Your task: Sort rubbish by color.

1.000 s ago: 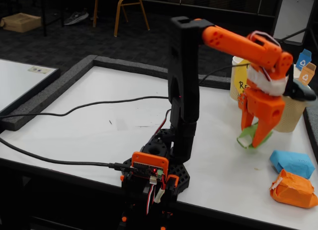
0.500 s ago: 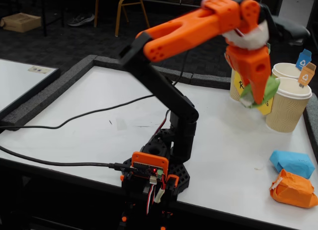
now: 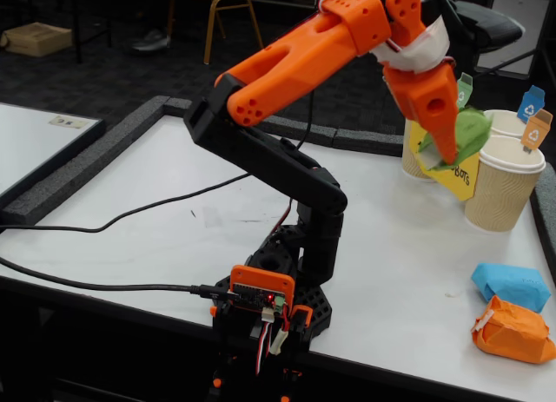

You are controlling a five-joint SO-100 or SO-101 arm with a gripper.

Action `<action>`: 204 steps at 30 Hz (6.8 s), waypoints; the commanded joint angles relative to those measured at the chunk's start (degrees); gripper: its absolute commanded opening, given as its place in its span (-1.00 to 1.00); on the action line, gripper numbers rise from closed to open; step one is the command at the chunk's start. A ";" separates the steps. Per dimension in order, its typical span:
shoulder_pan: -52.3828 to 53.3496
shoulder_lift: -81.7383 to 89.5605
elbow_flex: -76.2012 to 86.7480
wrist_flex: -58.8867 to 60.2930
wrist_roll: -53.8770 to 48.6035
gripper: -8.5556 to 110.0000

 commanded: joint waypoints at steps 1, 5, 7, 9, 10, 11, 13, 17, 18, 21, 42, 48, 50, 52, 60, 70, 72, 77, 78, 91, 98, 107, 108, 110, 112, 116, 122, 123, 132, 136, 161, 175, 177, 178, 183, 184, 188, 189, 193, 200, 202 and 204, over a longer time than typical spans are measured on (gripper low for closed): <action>-2.81 1.14 -3.78 -5.89 0.62 -0.85; -6.42 -5.27 -8.17 -8.53 0.44 -0.85; -8.61 -10.63 -13.45 -8.61 0.44 -0.85; -10.37 -15.47 -18.81 -9.14 0.35 -0.85; -11.16 -17.75 -21.27 -9.76 0.35 -0.85; -11.95 -19.78 -23.55 -10.20 0.35 -0.85; -13.45 -23.91 -27.95 -10.90 0.26 -0.85; -17.84 -29.97 -34.89 -11.69 0.18 -0.85; -19.25 -31.03 -36.21 -11.60 0.18 -0.85; -23.38 -33.93 -39.38 -11.25 0.18 -0.85; -33.66 -63.54 -63.54 -17.23 0.18 -0.85; -34.01 -68.20 -65.74 -23.47 0.18 -0.85; -33.93 -68.55 -66.01 -24.87 0.18 -0.85; -33.66 -68.82 -66.01 -27.69 0.18 -0.85; -33.40 -68.82 -69.17 -28.39 0.18 -0.85; -33.31 -69.17 -65.48 -32.26 0.18 -0.58; -33.22 -69.61 -65.39 -32.52 0.18 -0.51; -33.49 -70.84 -65.39 -34.19 0.18 -0.44; -33.49 -70.93 -65.39 -34.45 0.18 -0.43; -33.66 -68.73 -65.39 -31.29 0.18 -0.85; -33.05 -52.65 -56.78 -20.21 0.70 -0.85; -30.85 -25.75 -36.91 -13.27 0.70 -0.85; -30.32 -23.20 -35.51 -12.13 0.70 -0.85; -29.36 -18.46 -32.78 -9.84 0.70 -0.85; -28.04 -13.80 -30.06 -7.47 0.70 -0.85; -25.49 -4.66 -23.55 -3.60 0.70 -0.85; -23.47 6.77 -14.68 1.32 0.79 -0.85; -23.47 8.00 -13.80 1.93 0.79 -0.85; -21.88 12.22 -11.34 3.34 0.79 -0.85; -21.01 12.22 -11.25 3.34 0.79 -0.85; 7.65 10.46 -6.94 -2.37 0.79 -0.85; 21.80 6.24 -2.20 -5.10 0.79 -0.85; 20.74 5.27 -1.93 -4.75 0.79 -0.85; 20.04 4.39 -1.76 -4.75 0.79 -0.85; 15.03 -1.67 -1.67 -5.01 0.79 -0.85; 13.97 -3.25 -1.67 -5.27 0.79 -0.85; 10.99 -10.02 -1.58 -7.47 0.79 -0.85; 10.63 -11.78 -1.58 -8.44 0.79 -0.85; 10.37 -18.28 -1.67 -13.62 0.79 -0.85; 9.49 -29.62 -4.31 -17.58 2.99 -0.85; 9.40 -32.52 -5.19 -18.98 5.10 -0.85; 9.32 -35.33 -6.06 -21.01 8.00 -0.85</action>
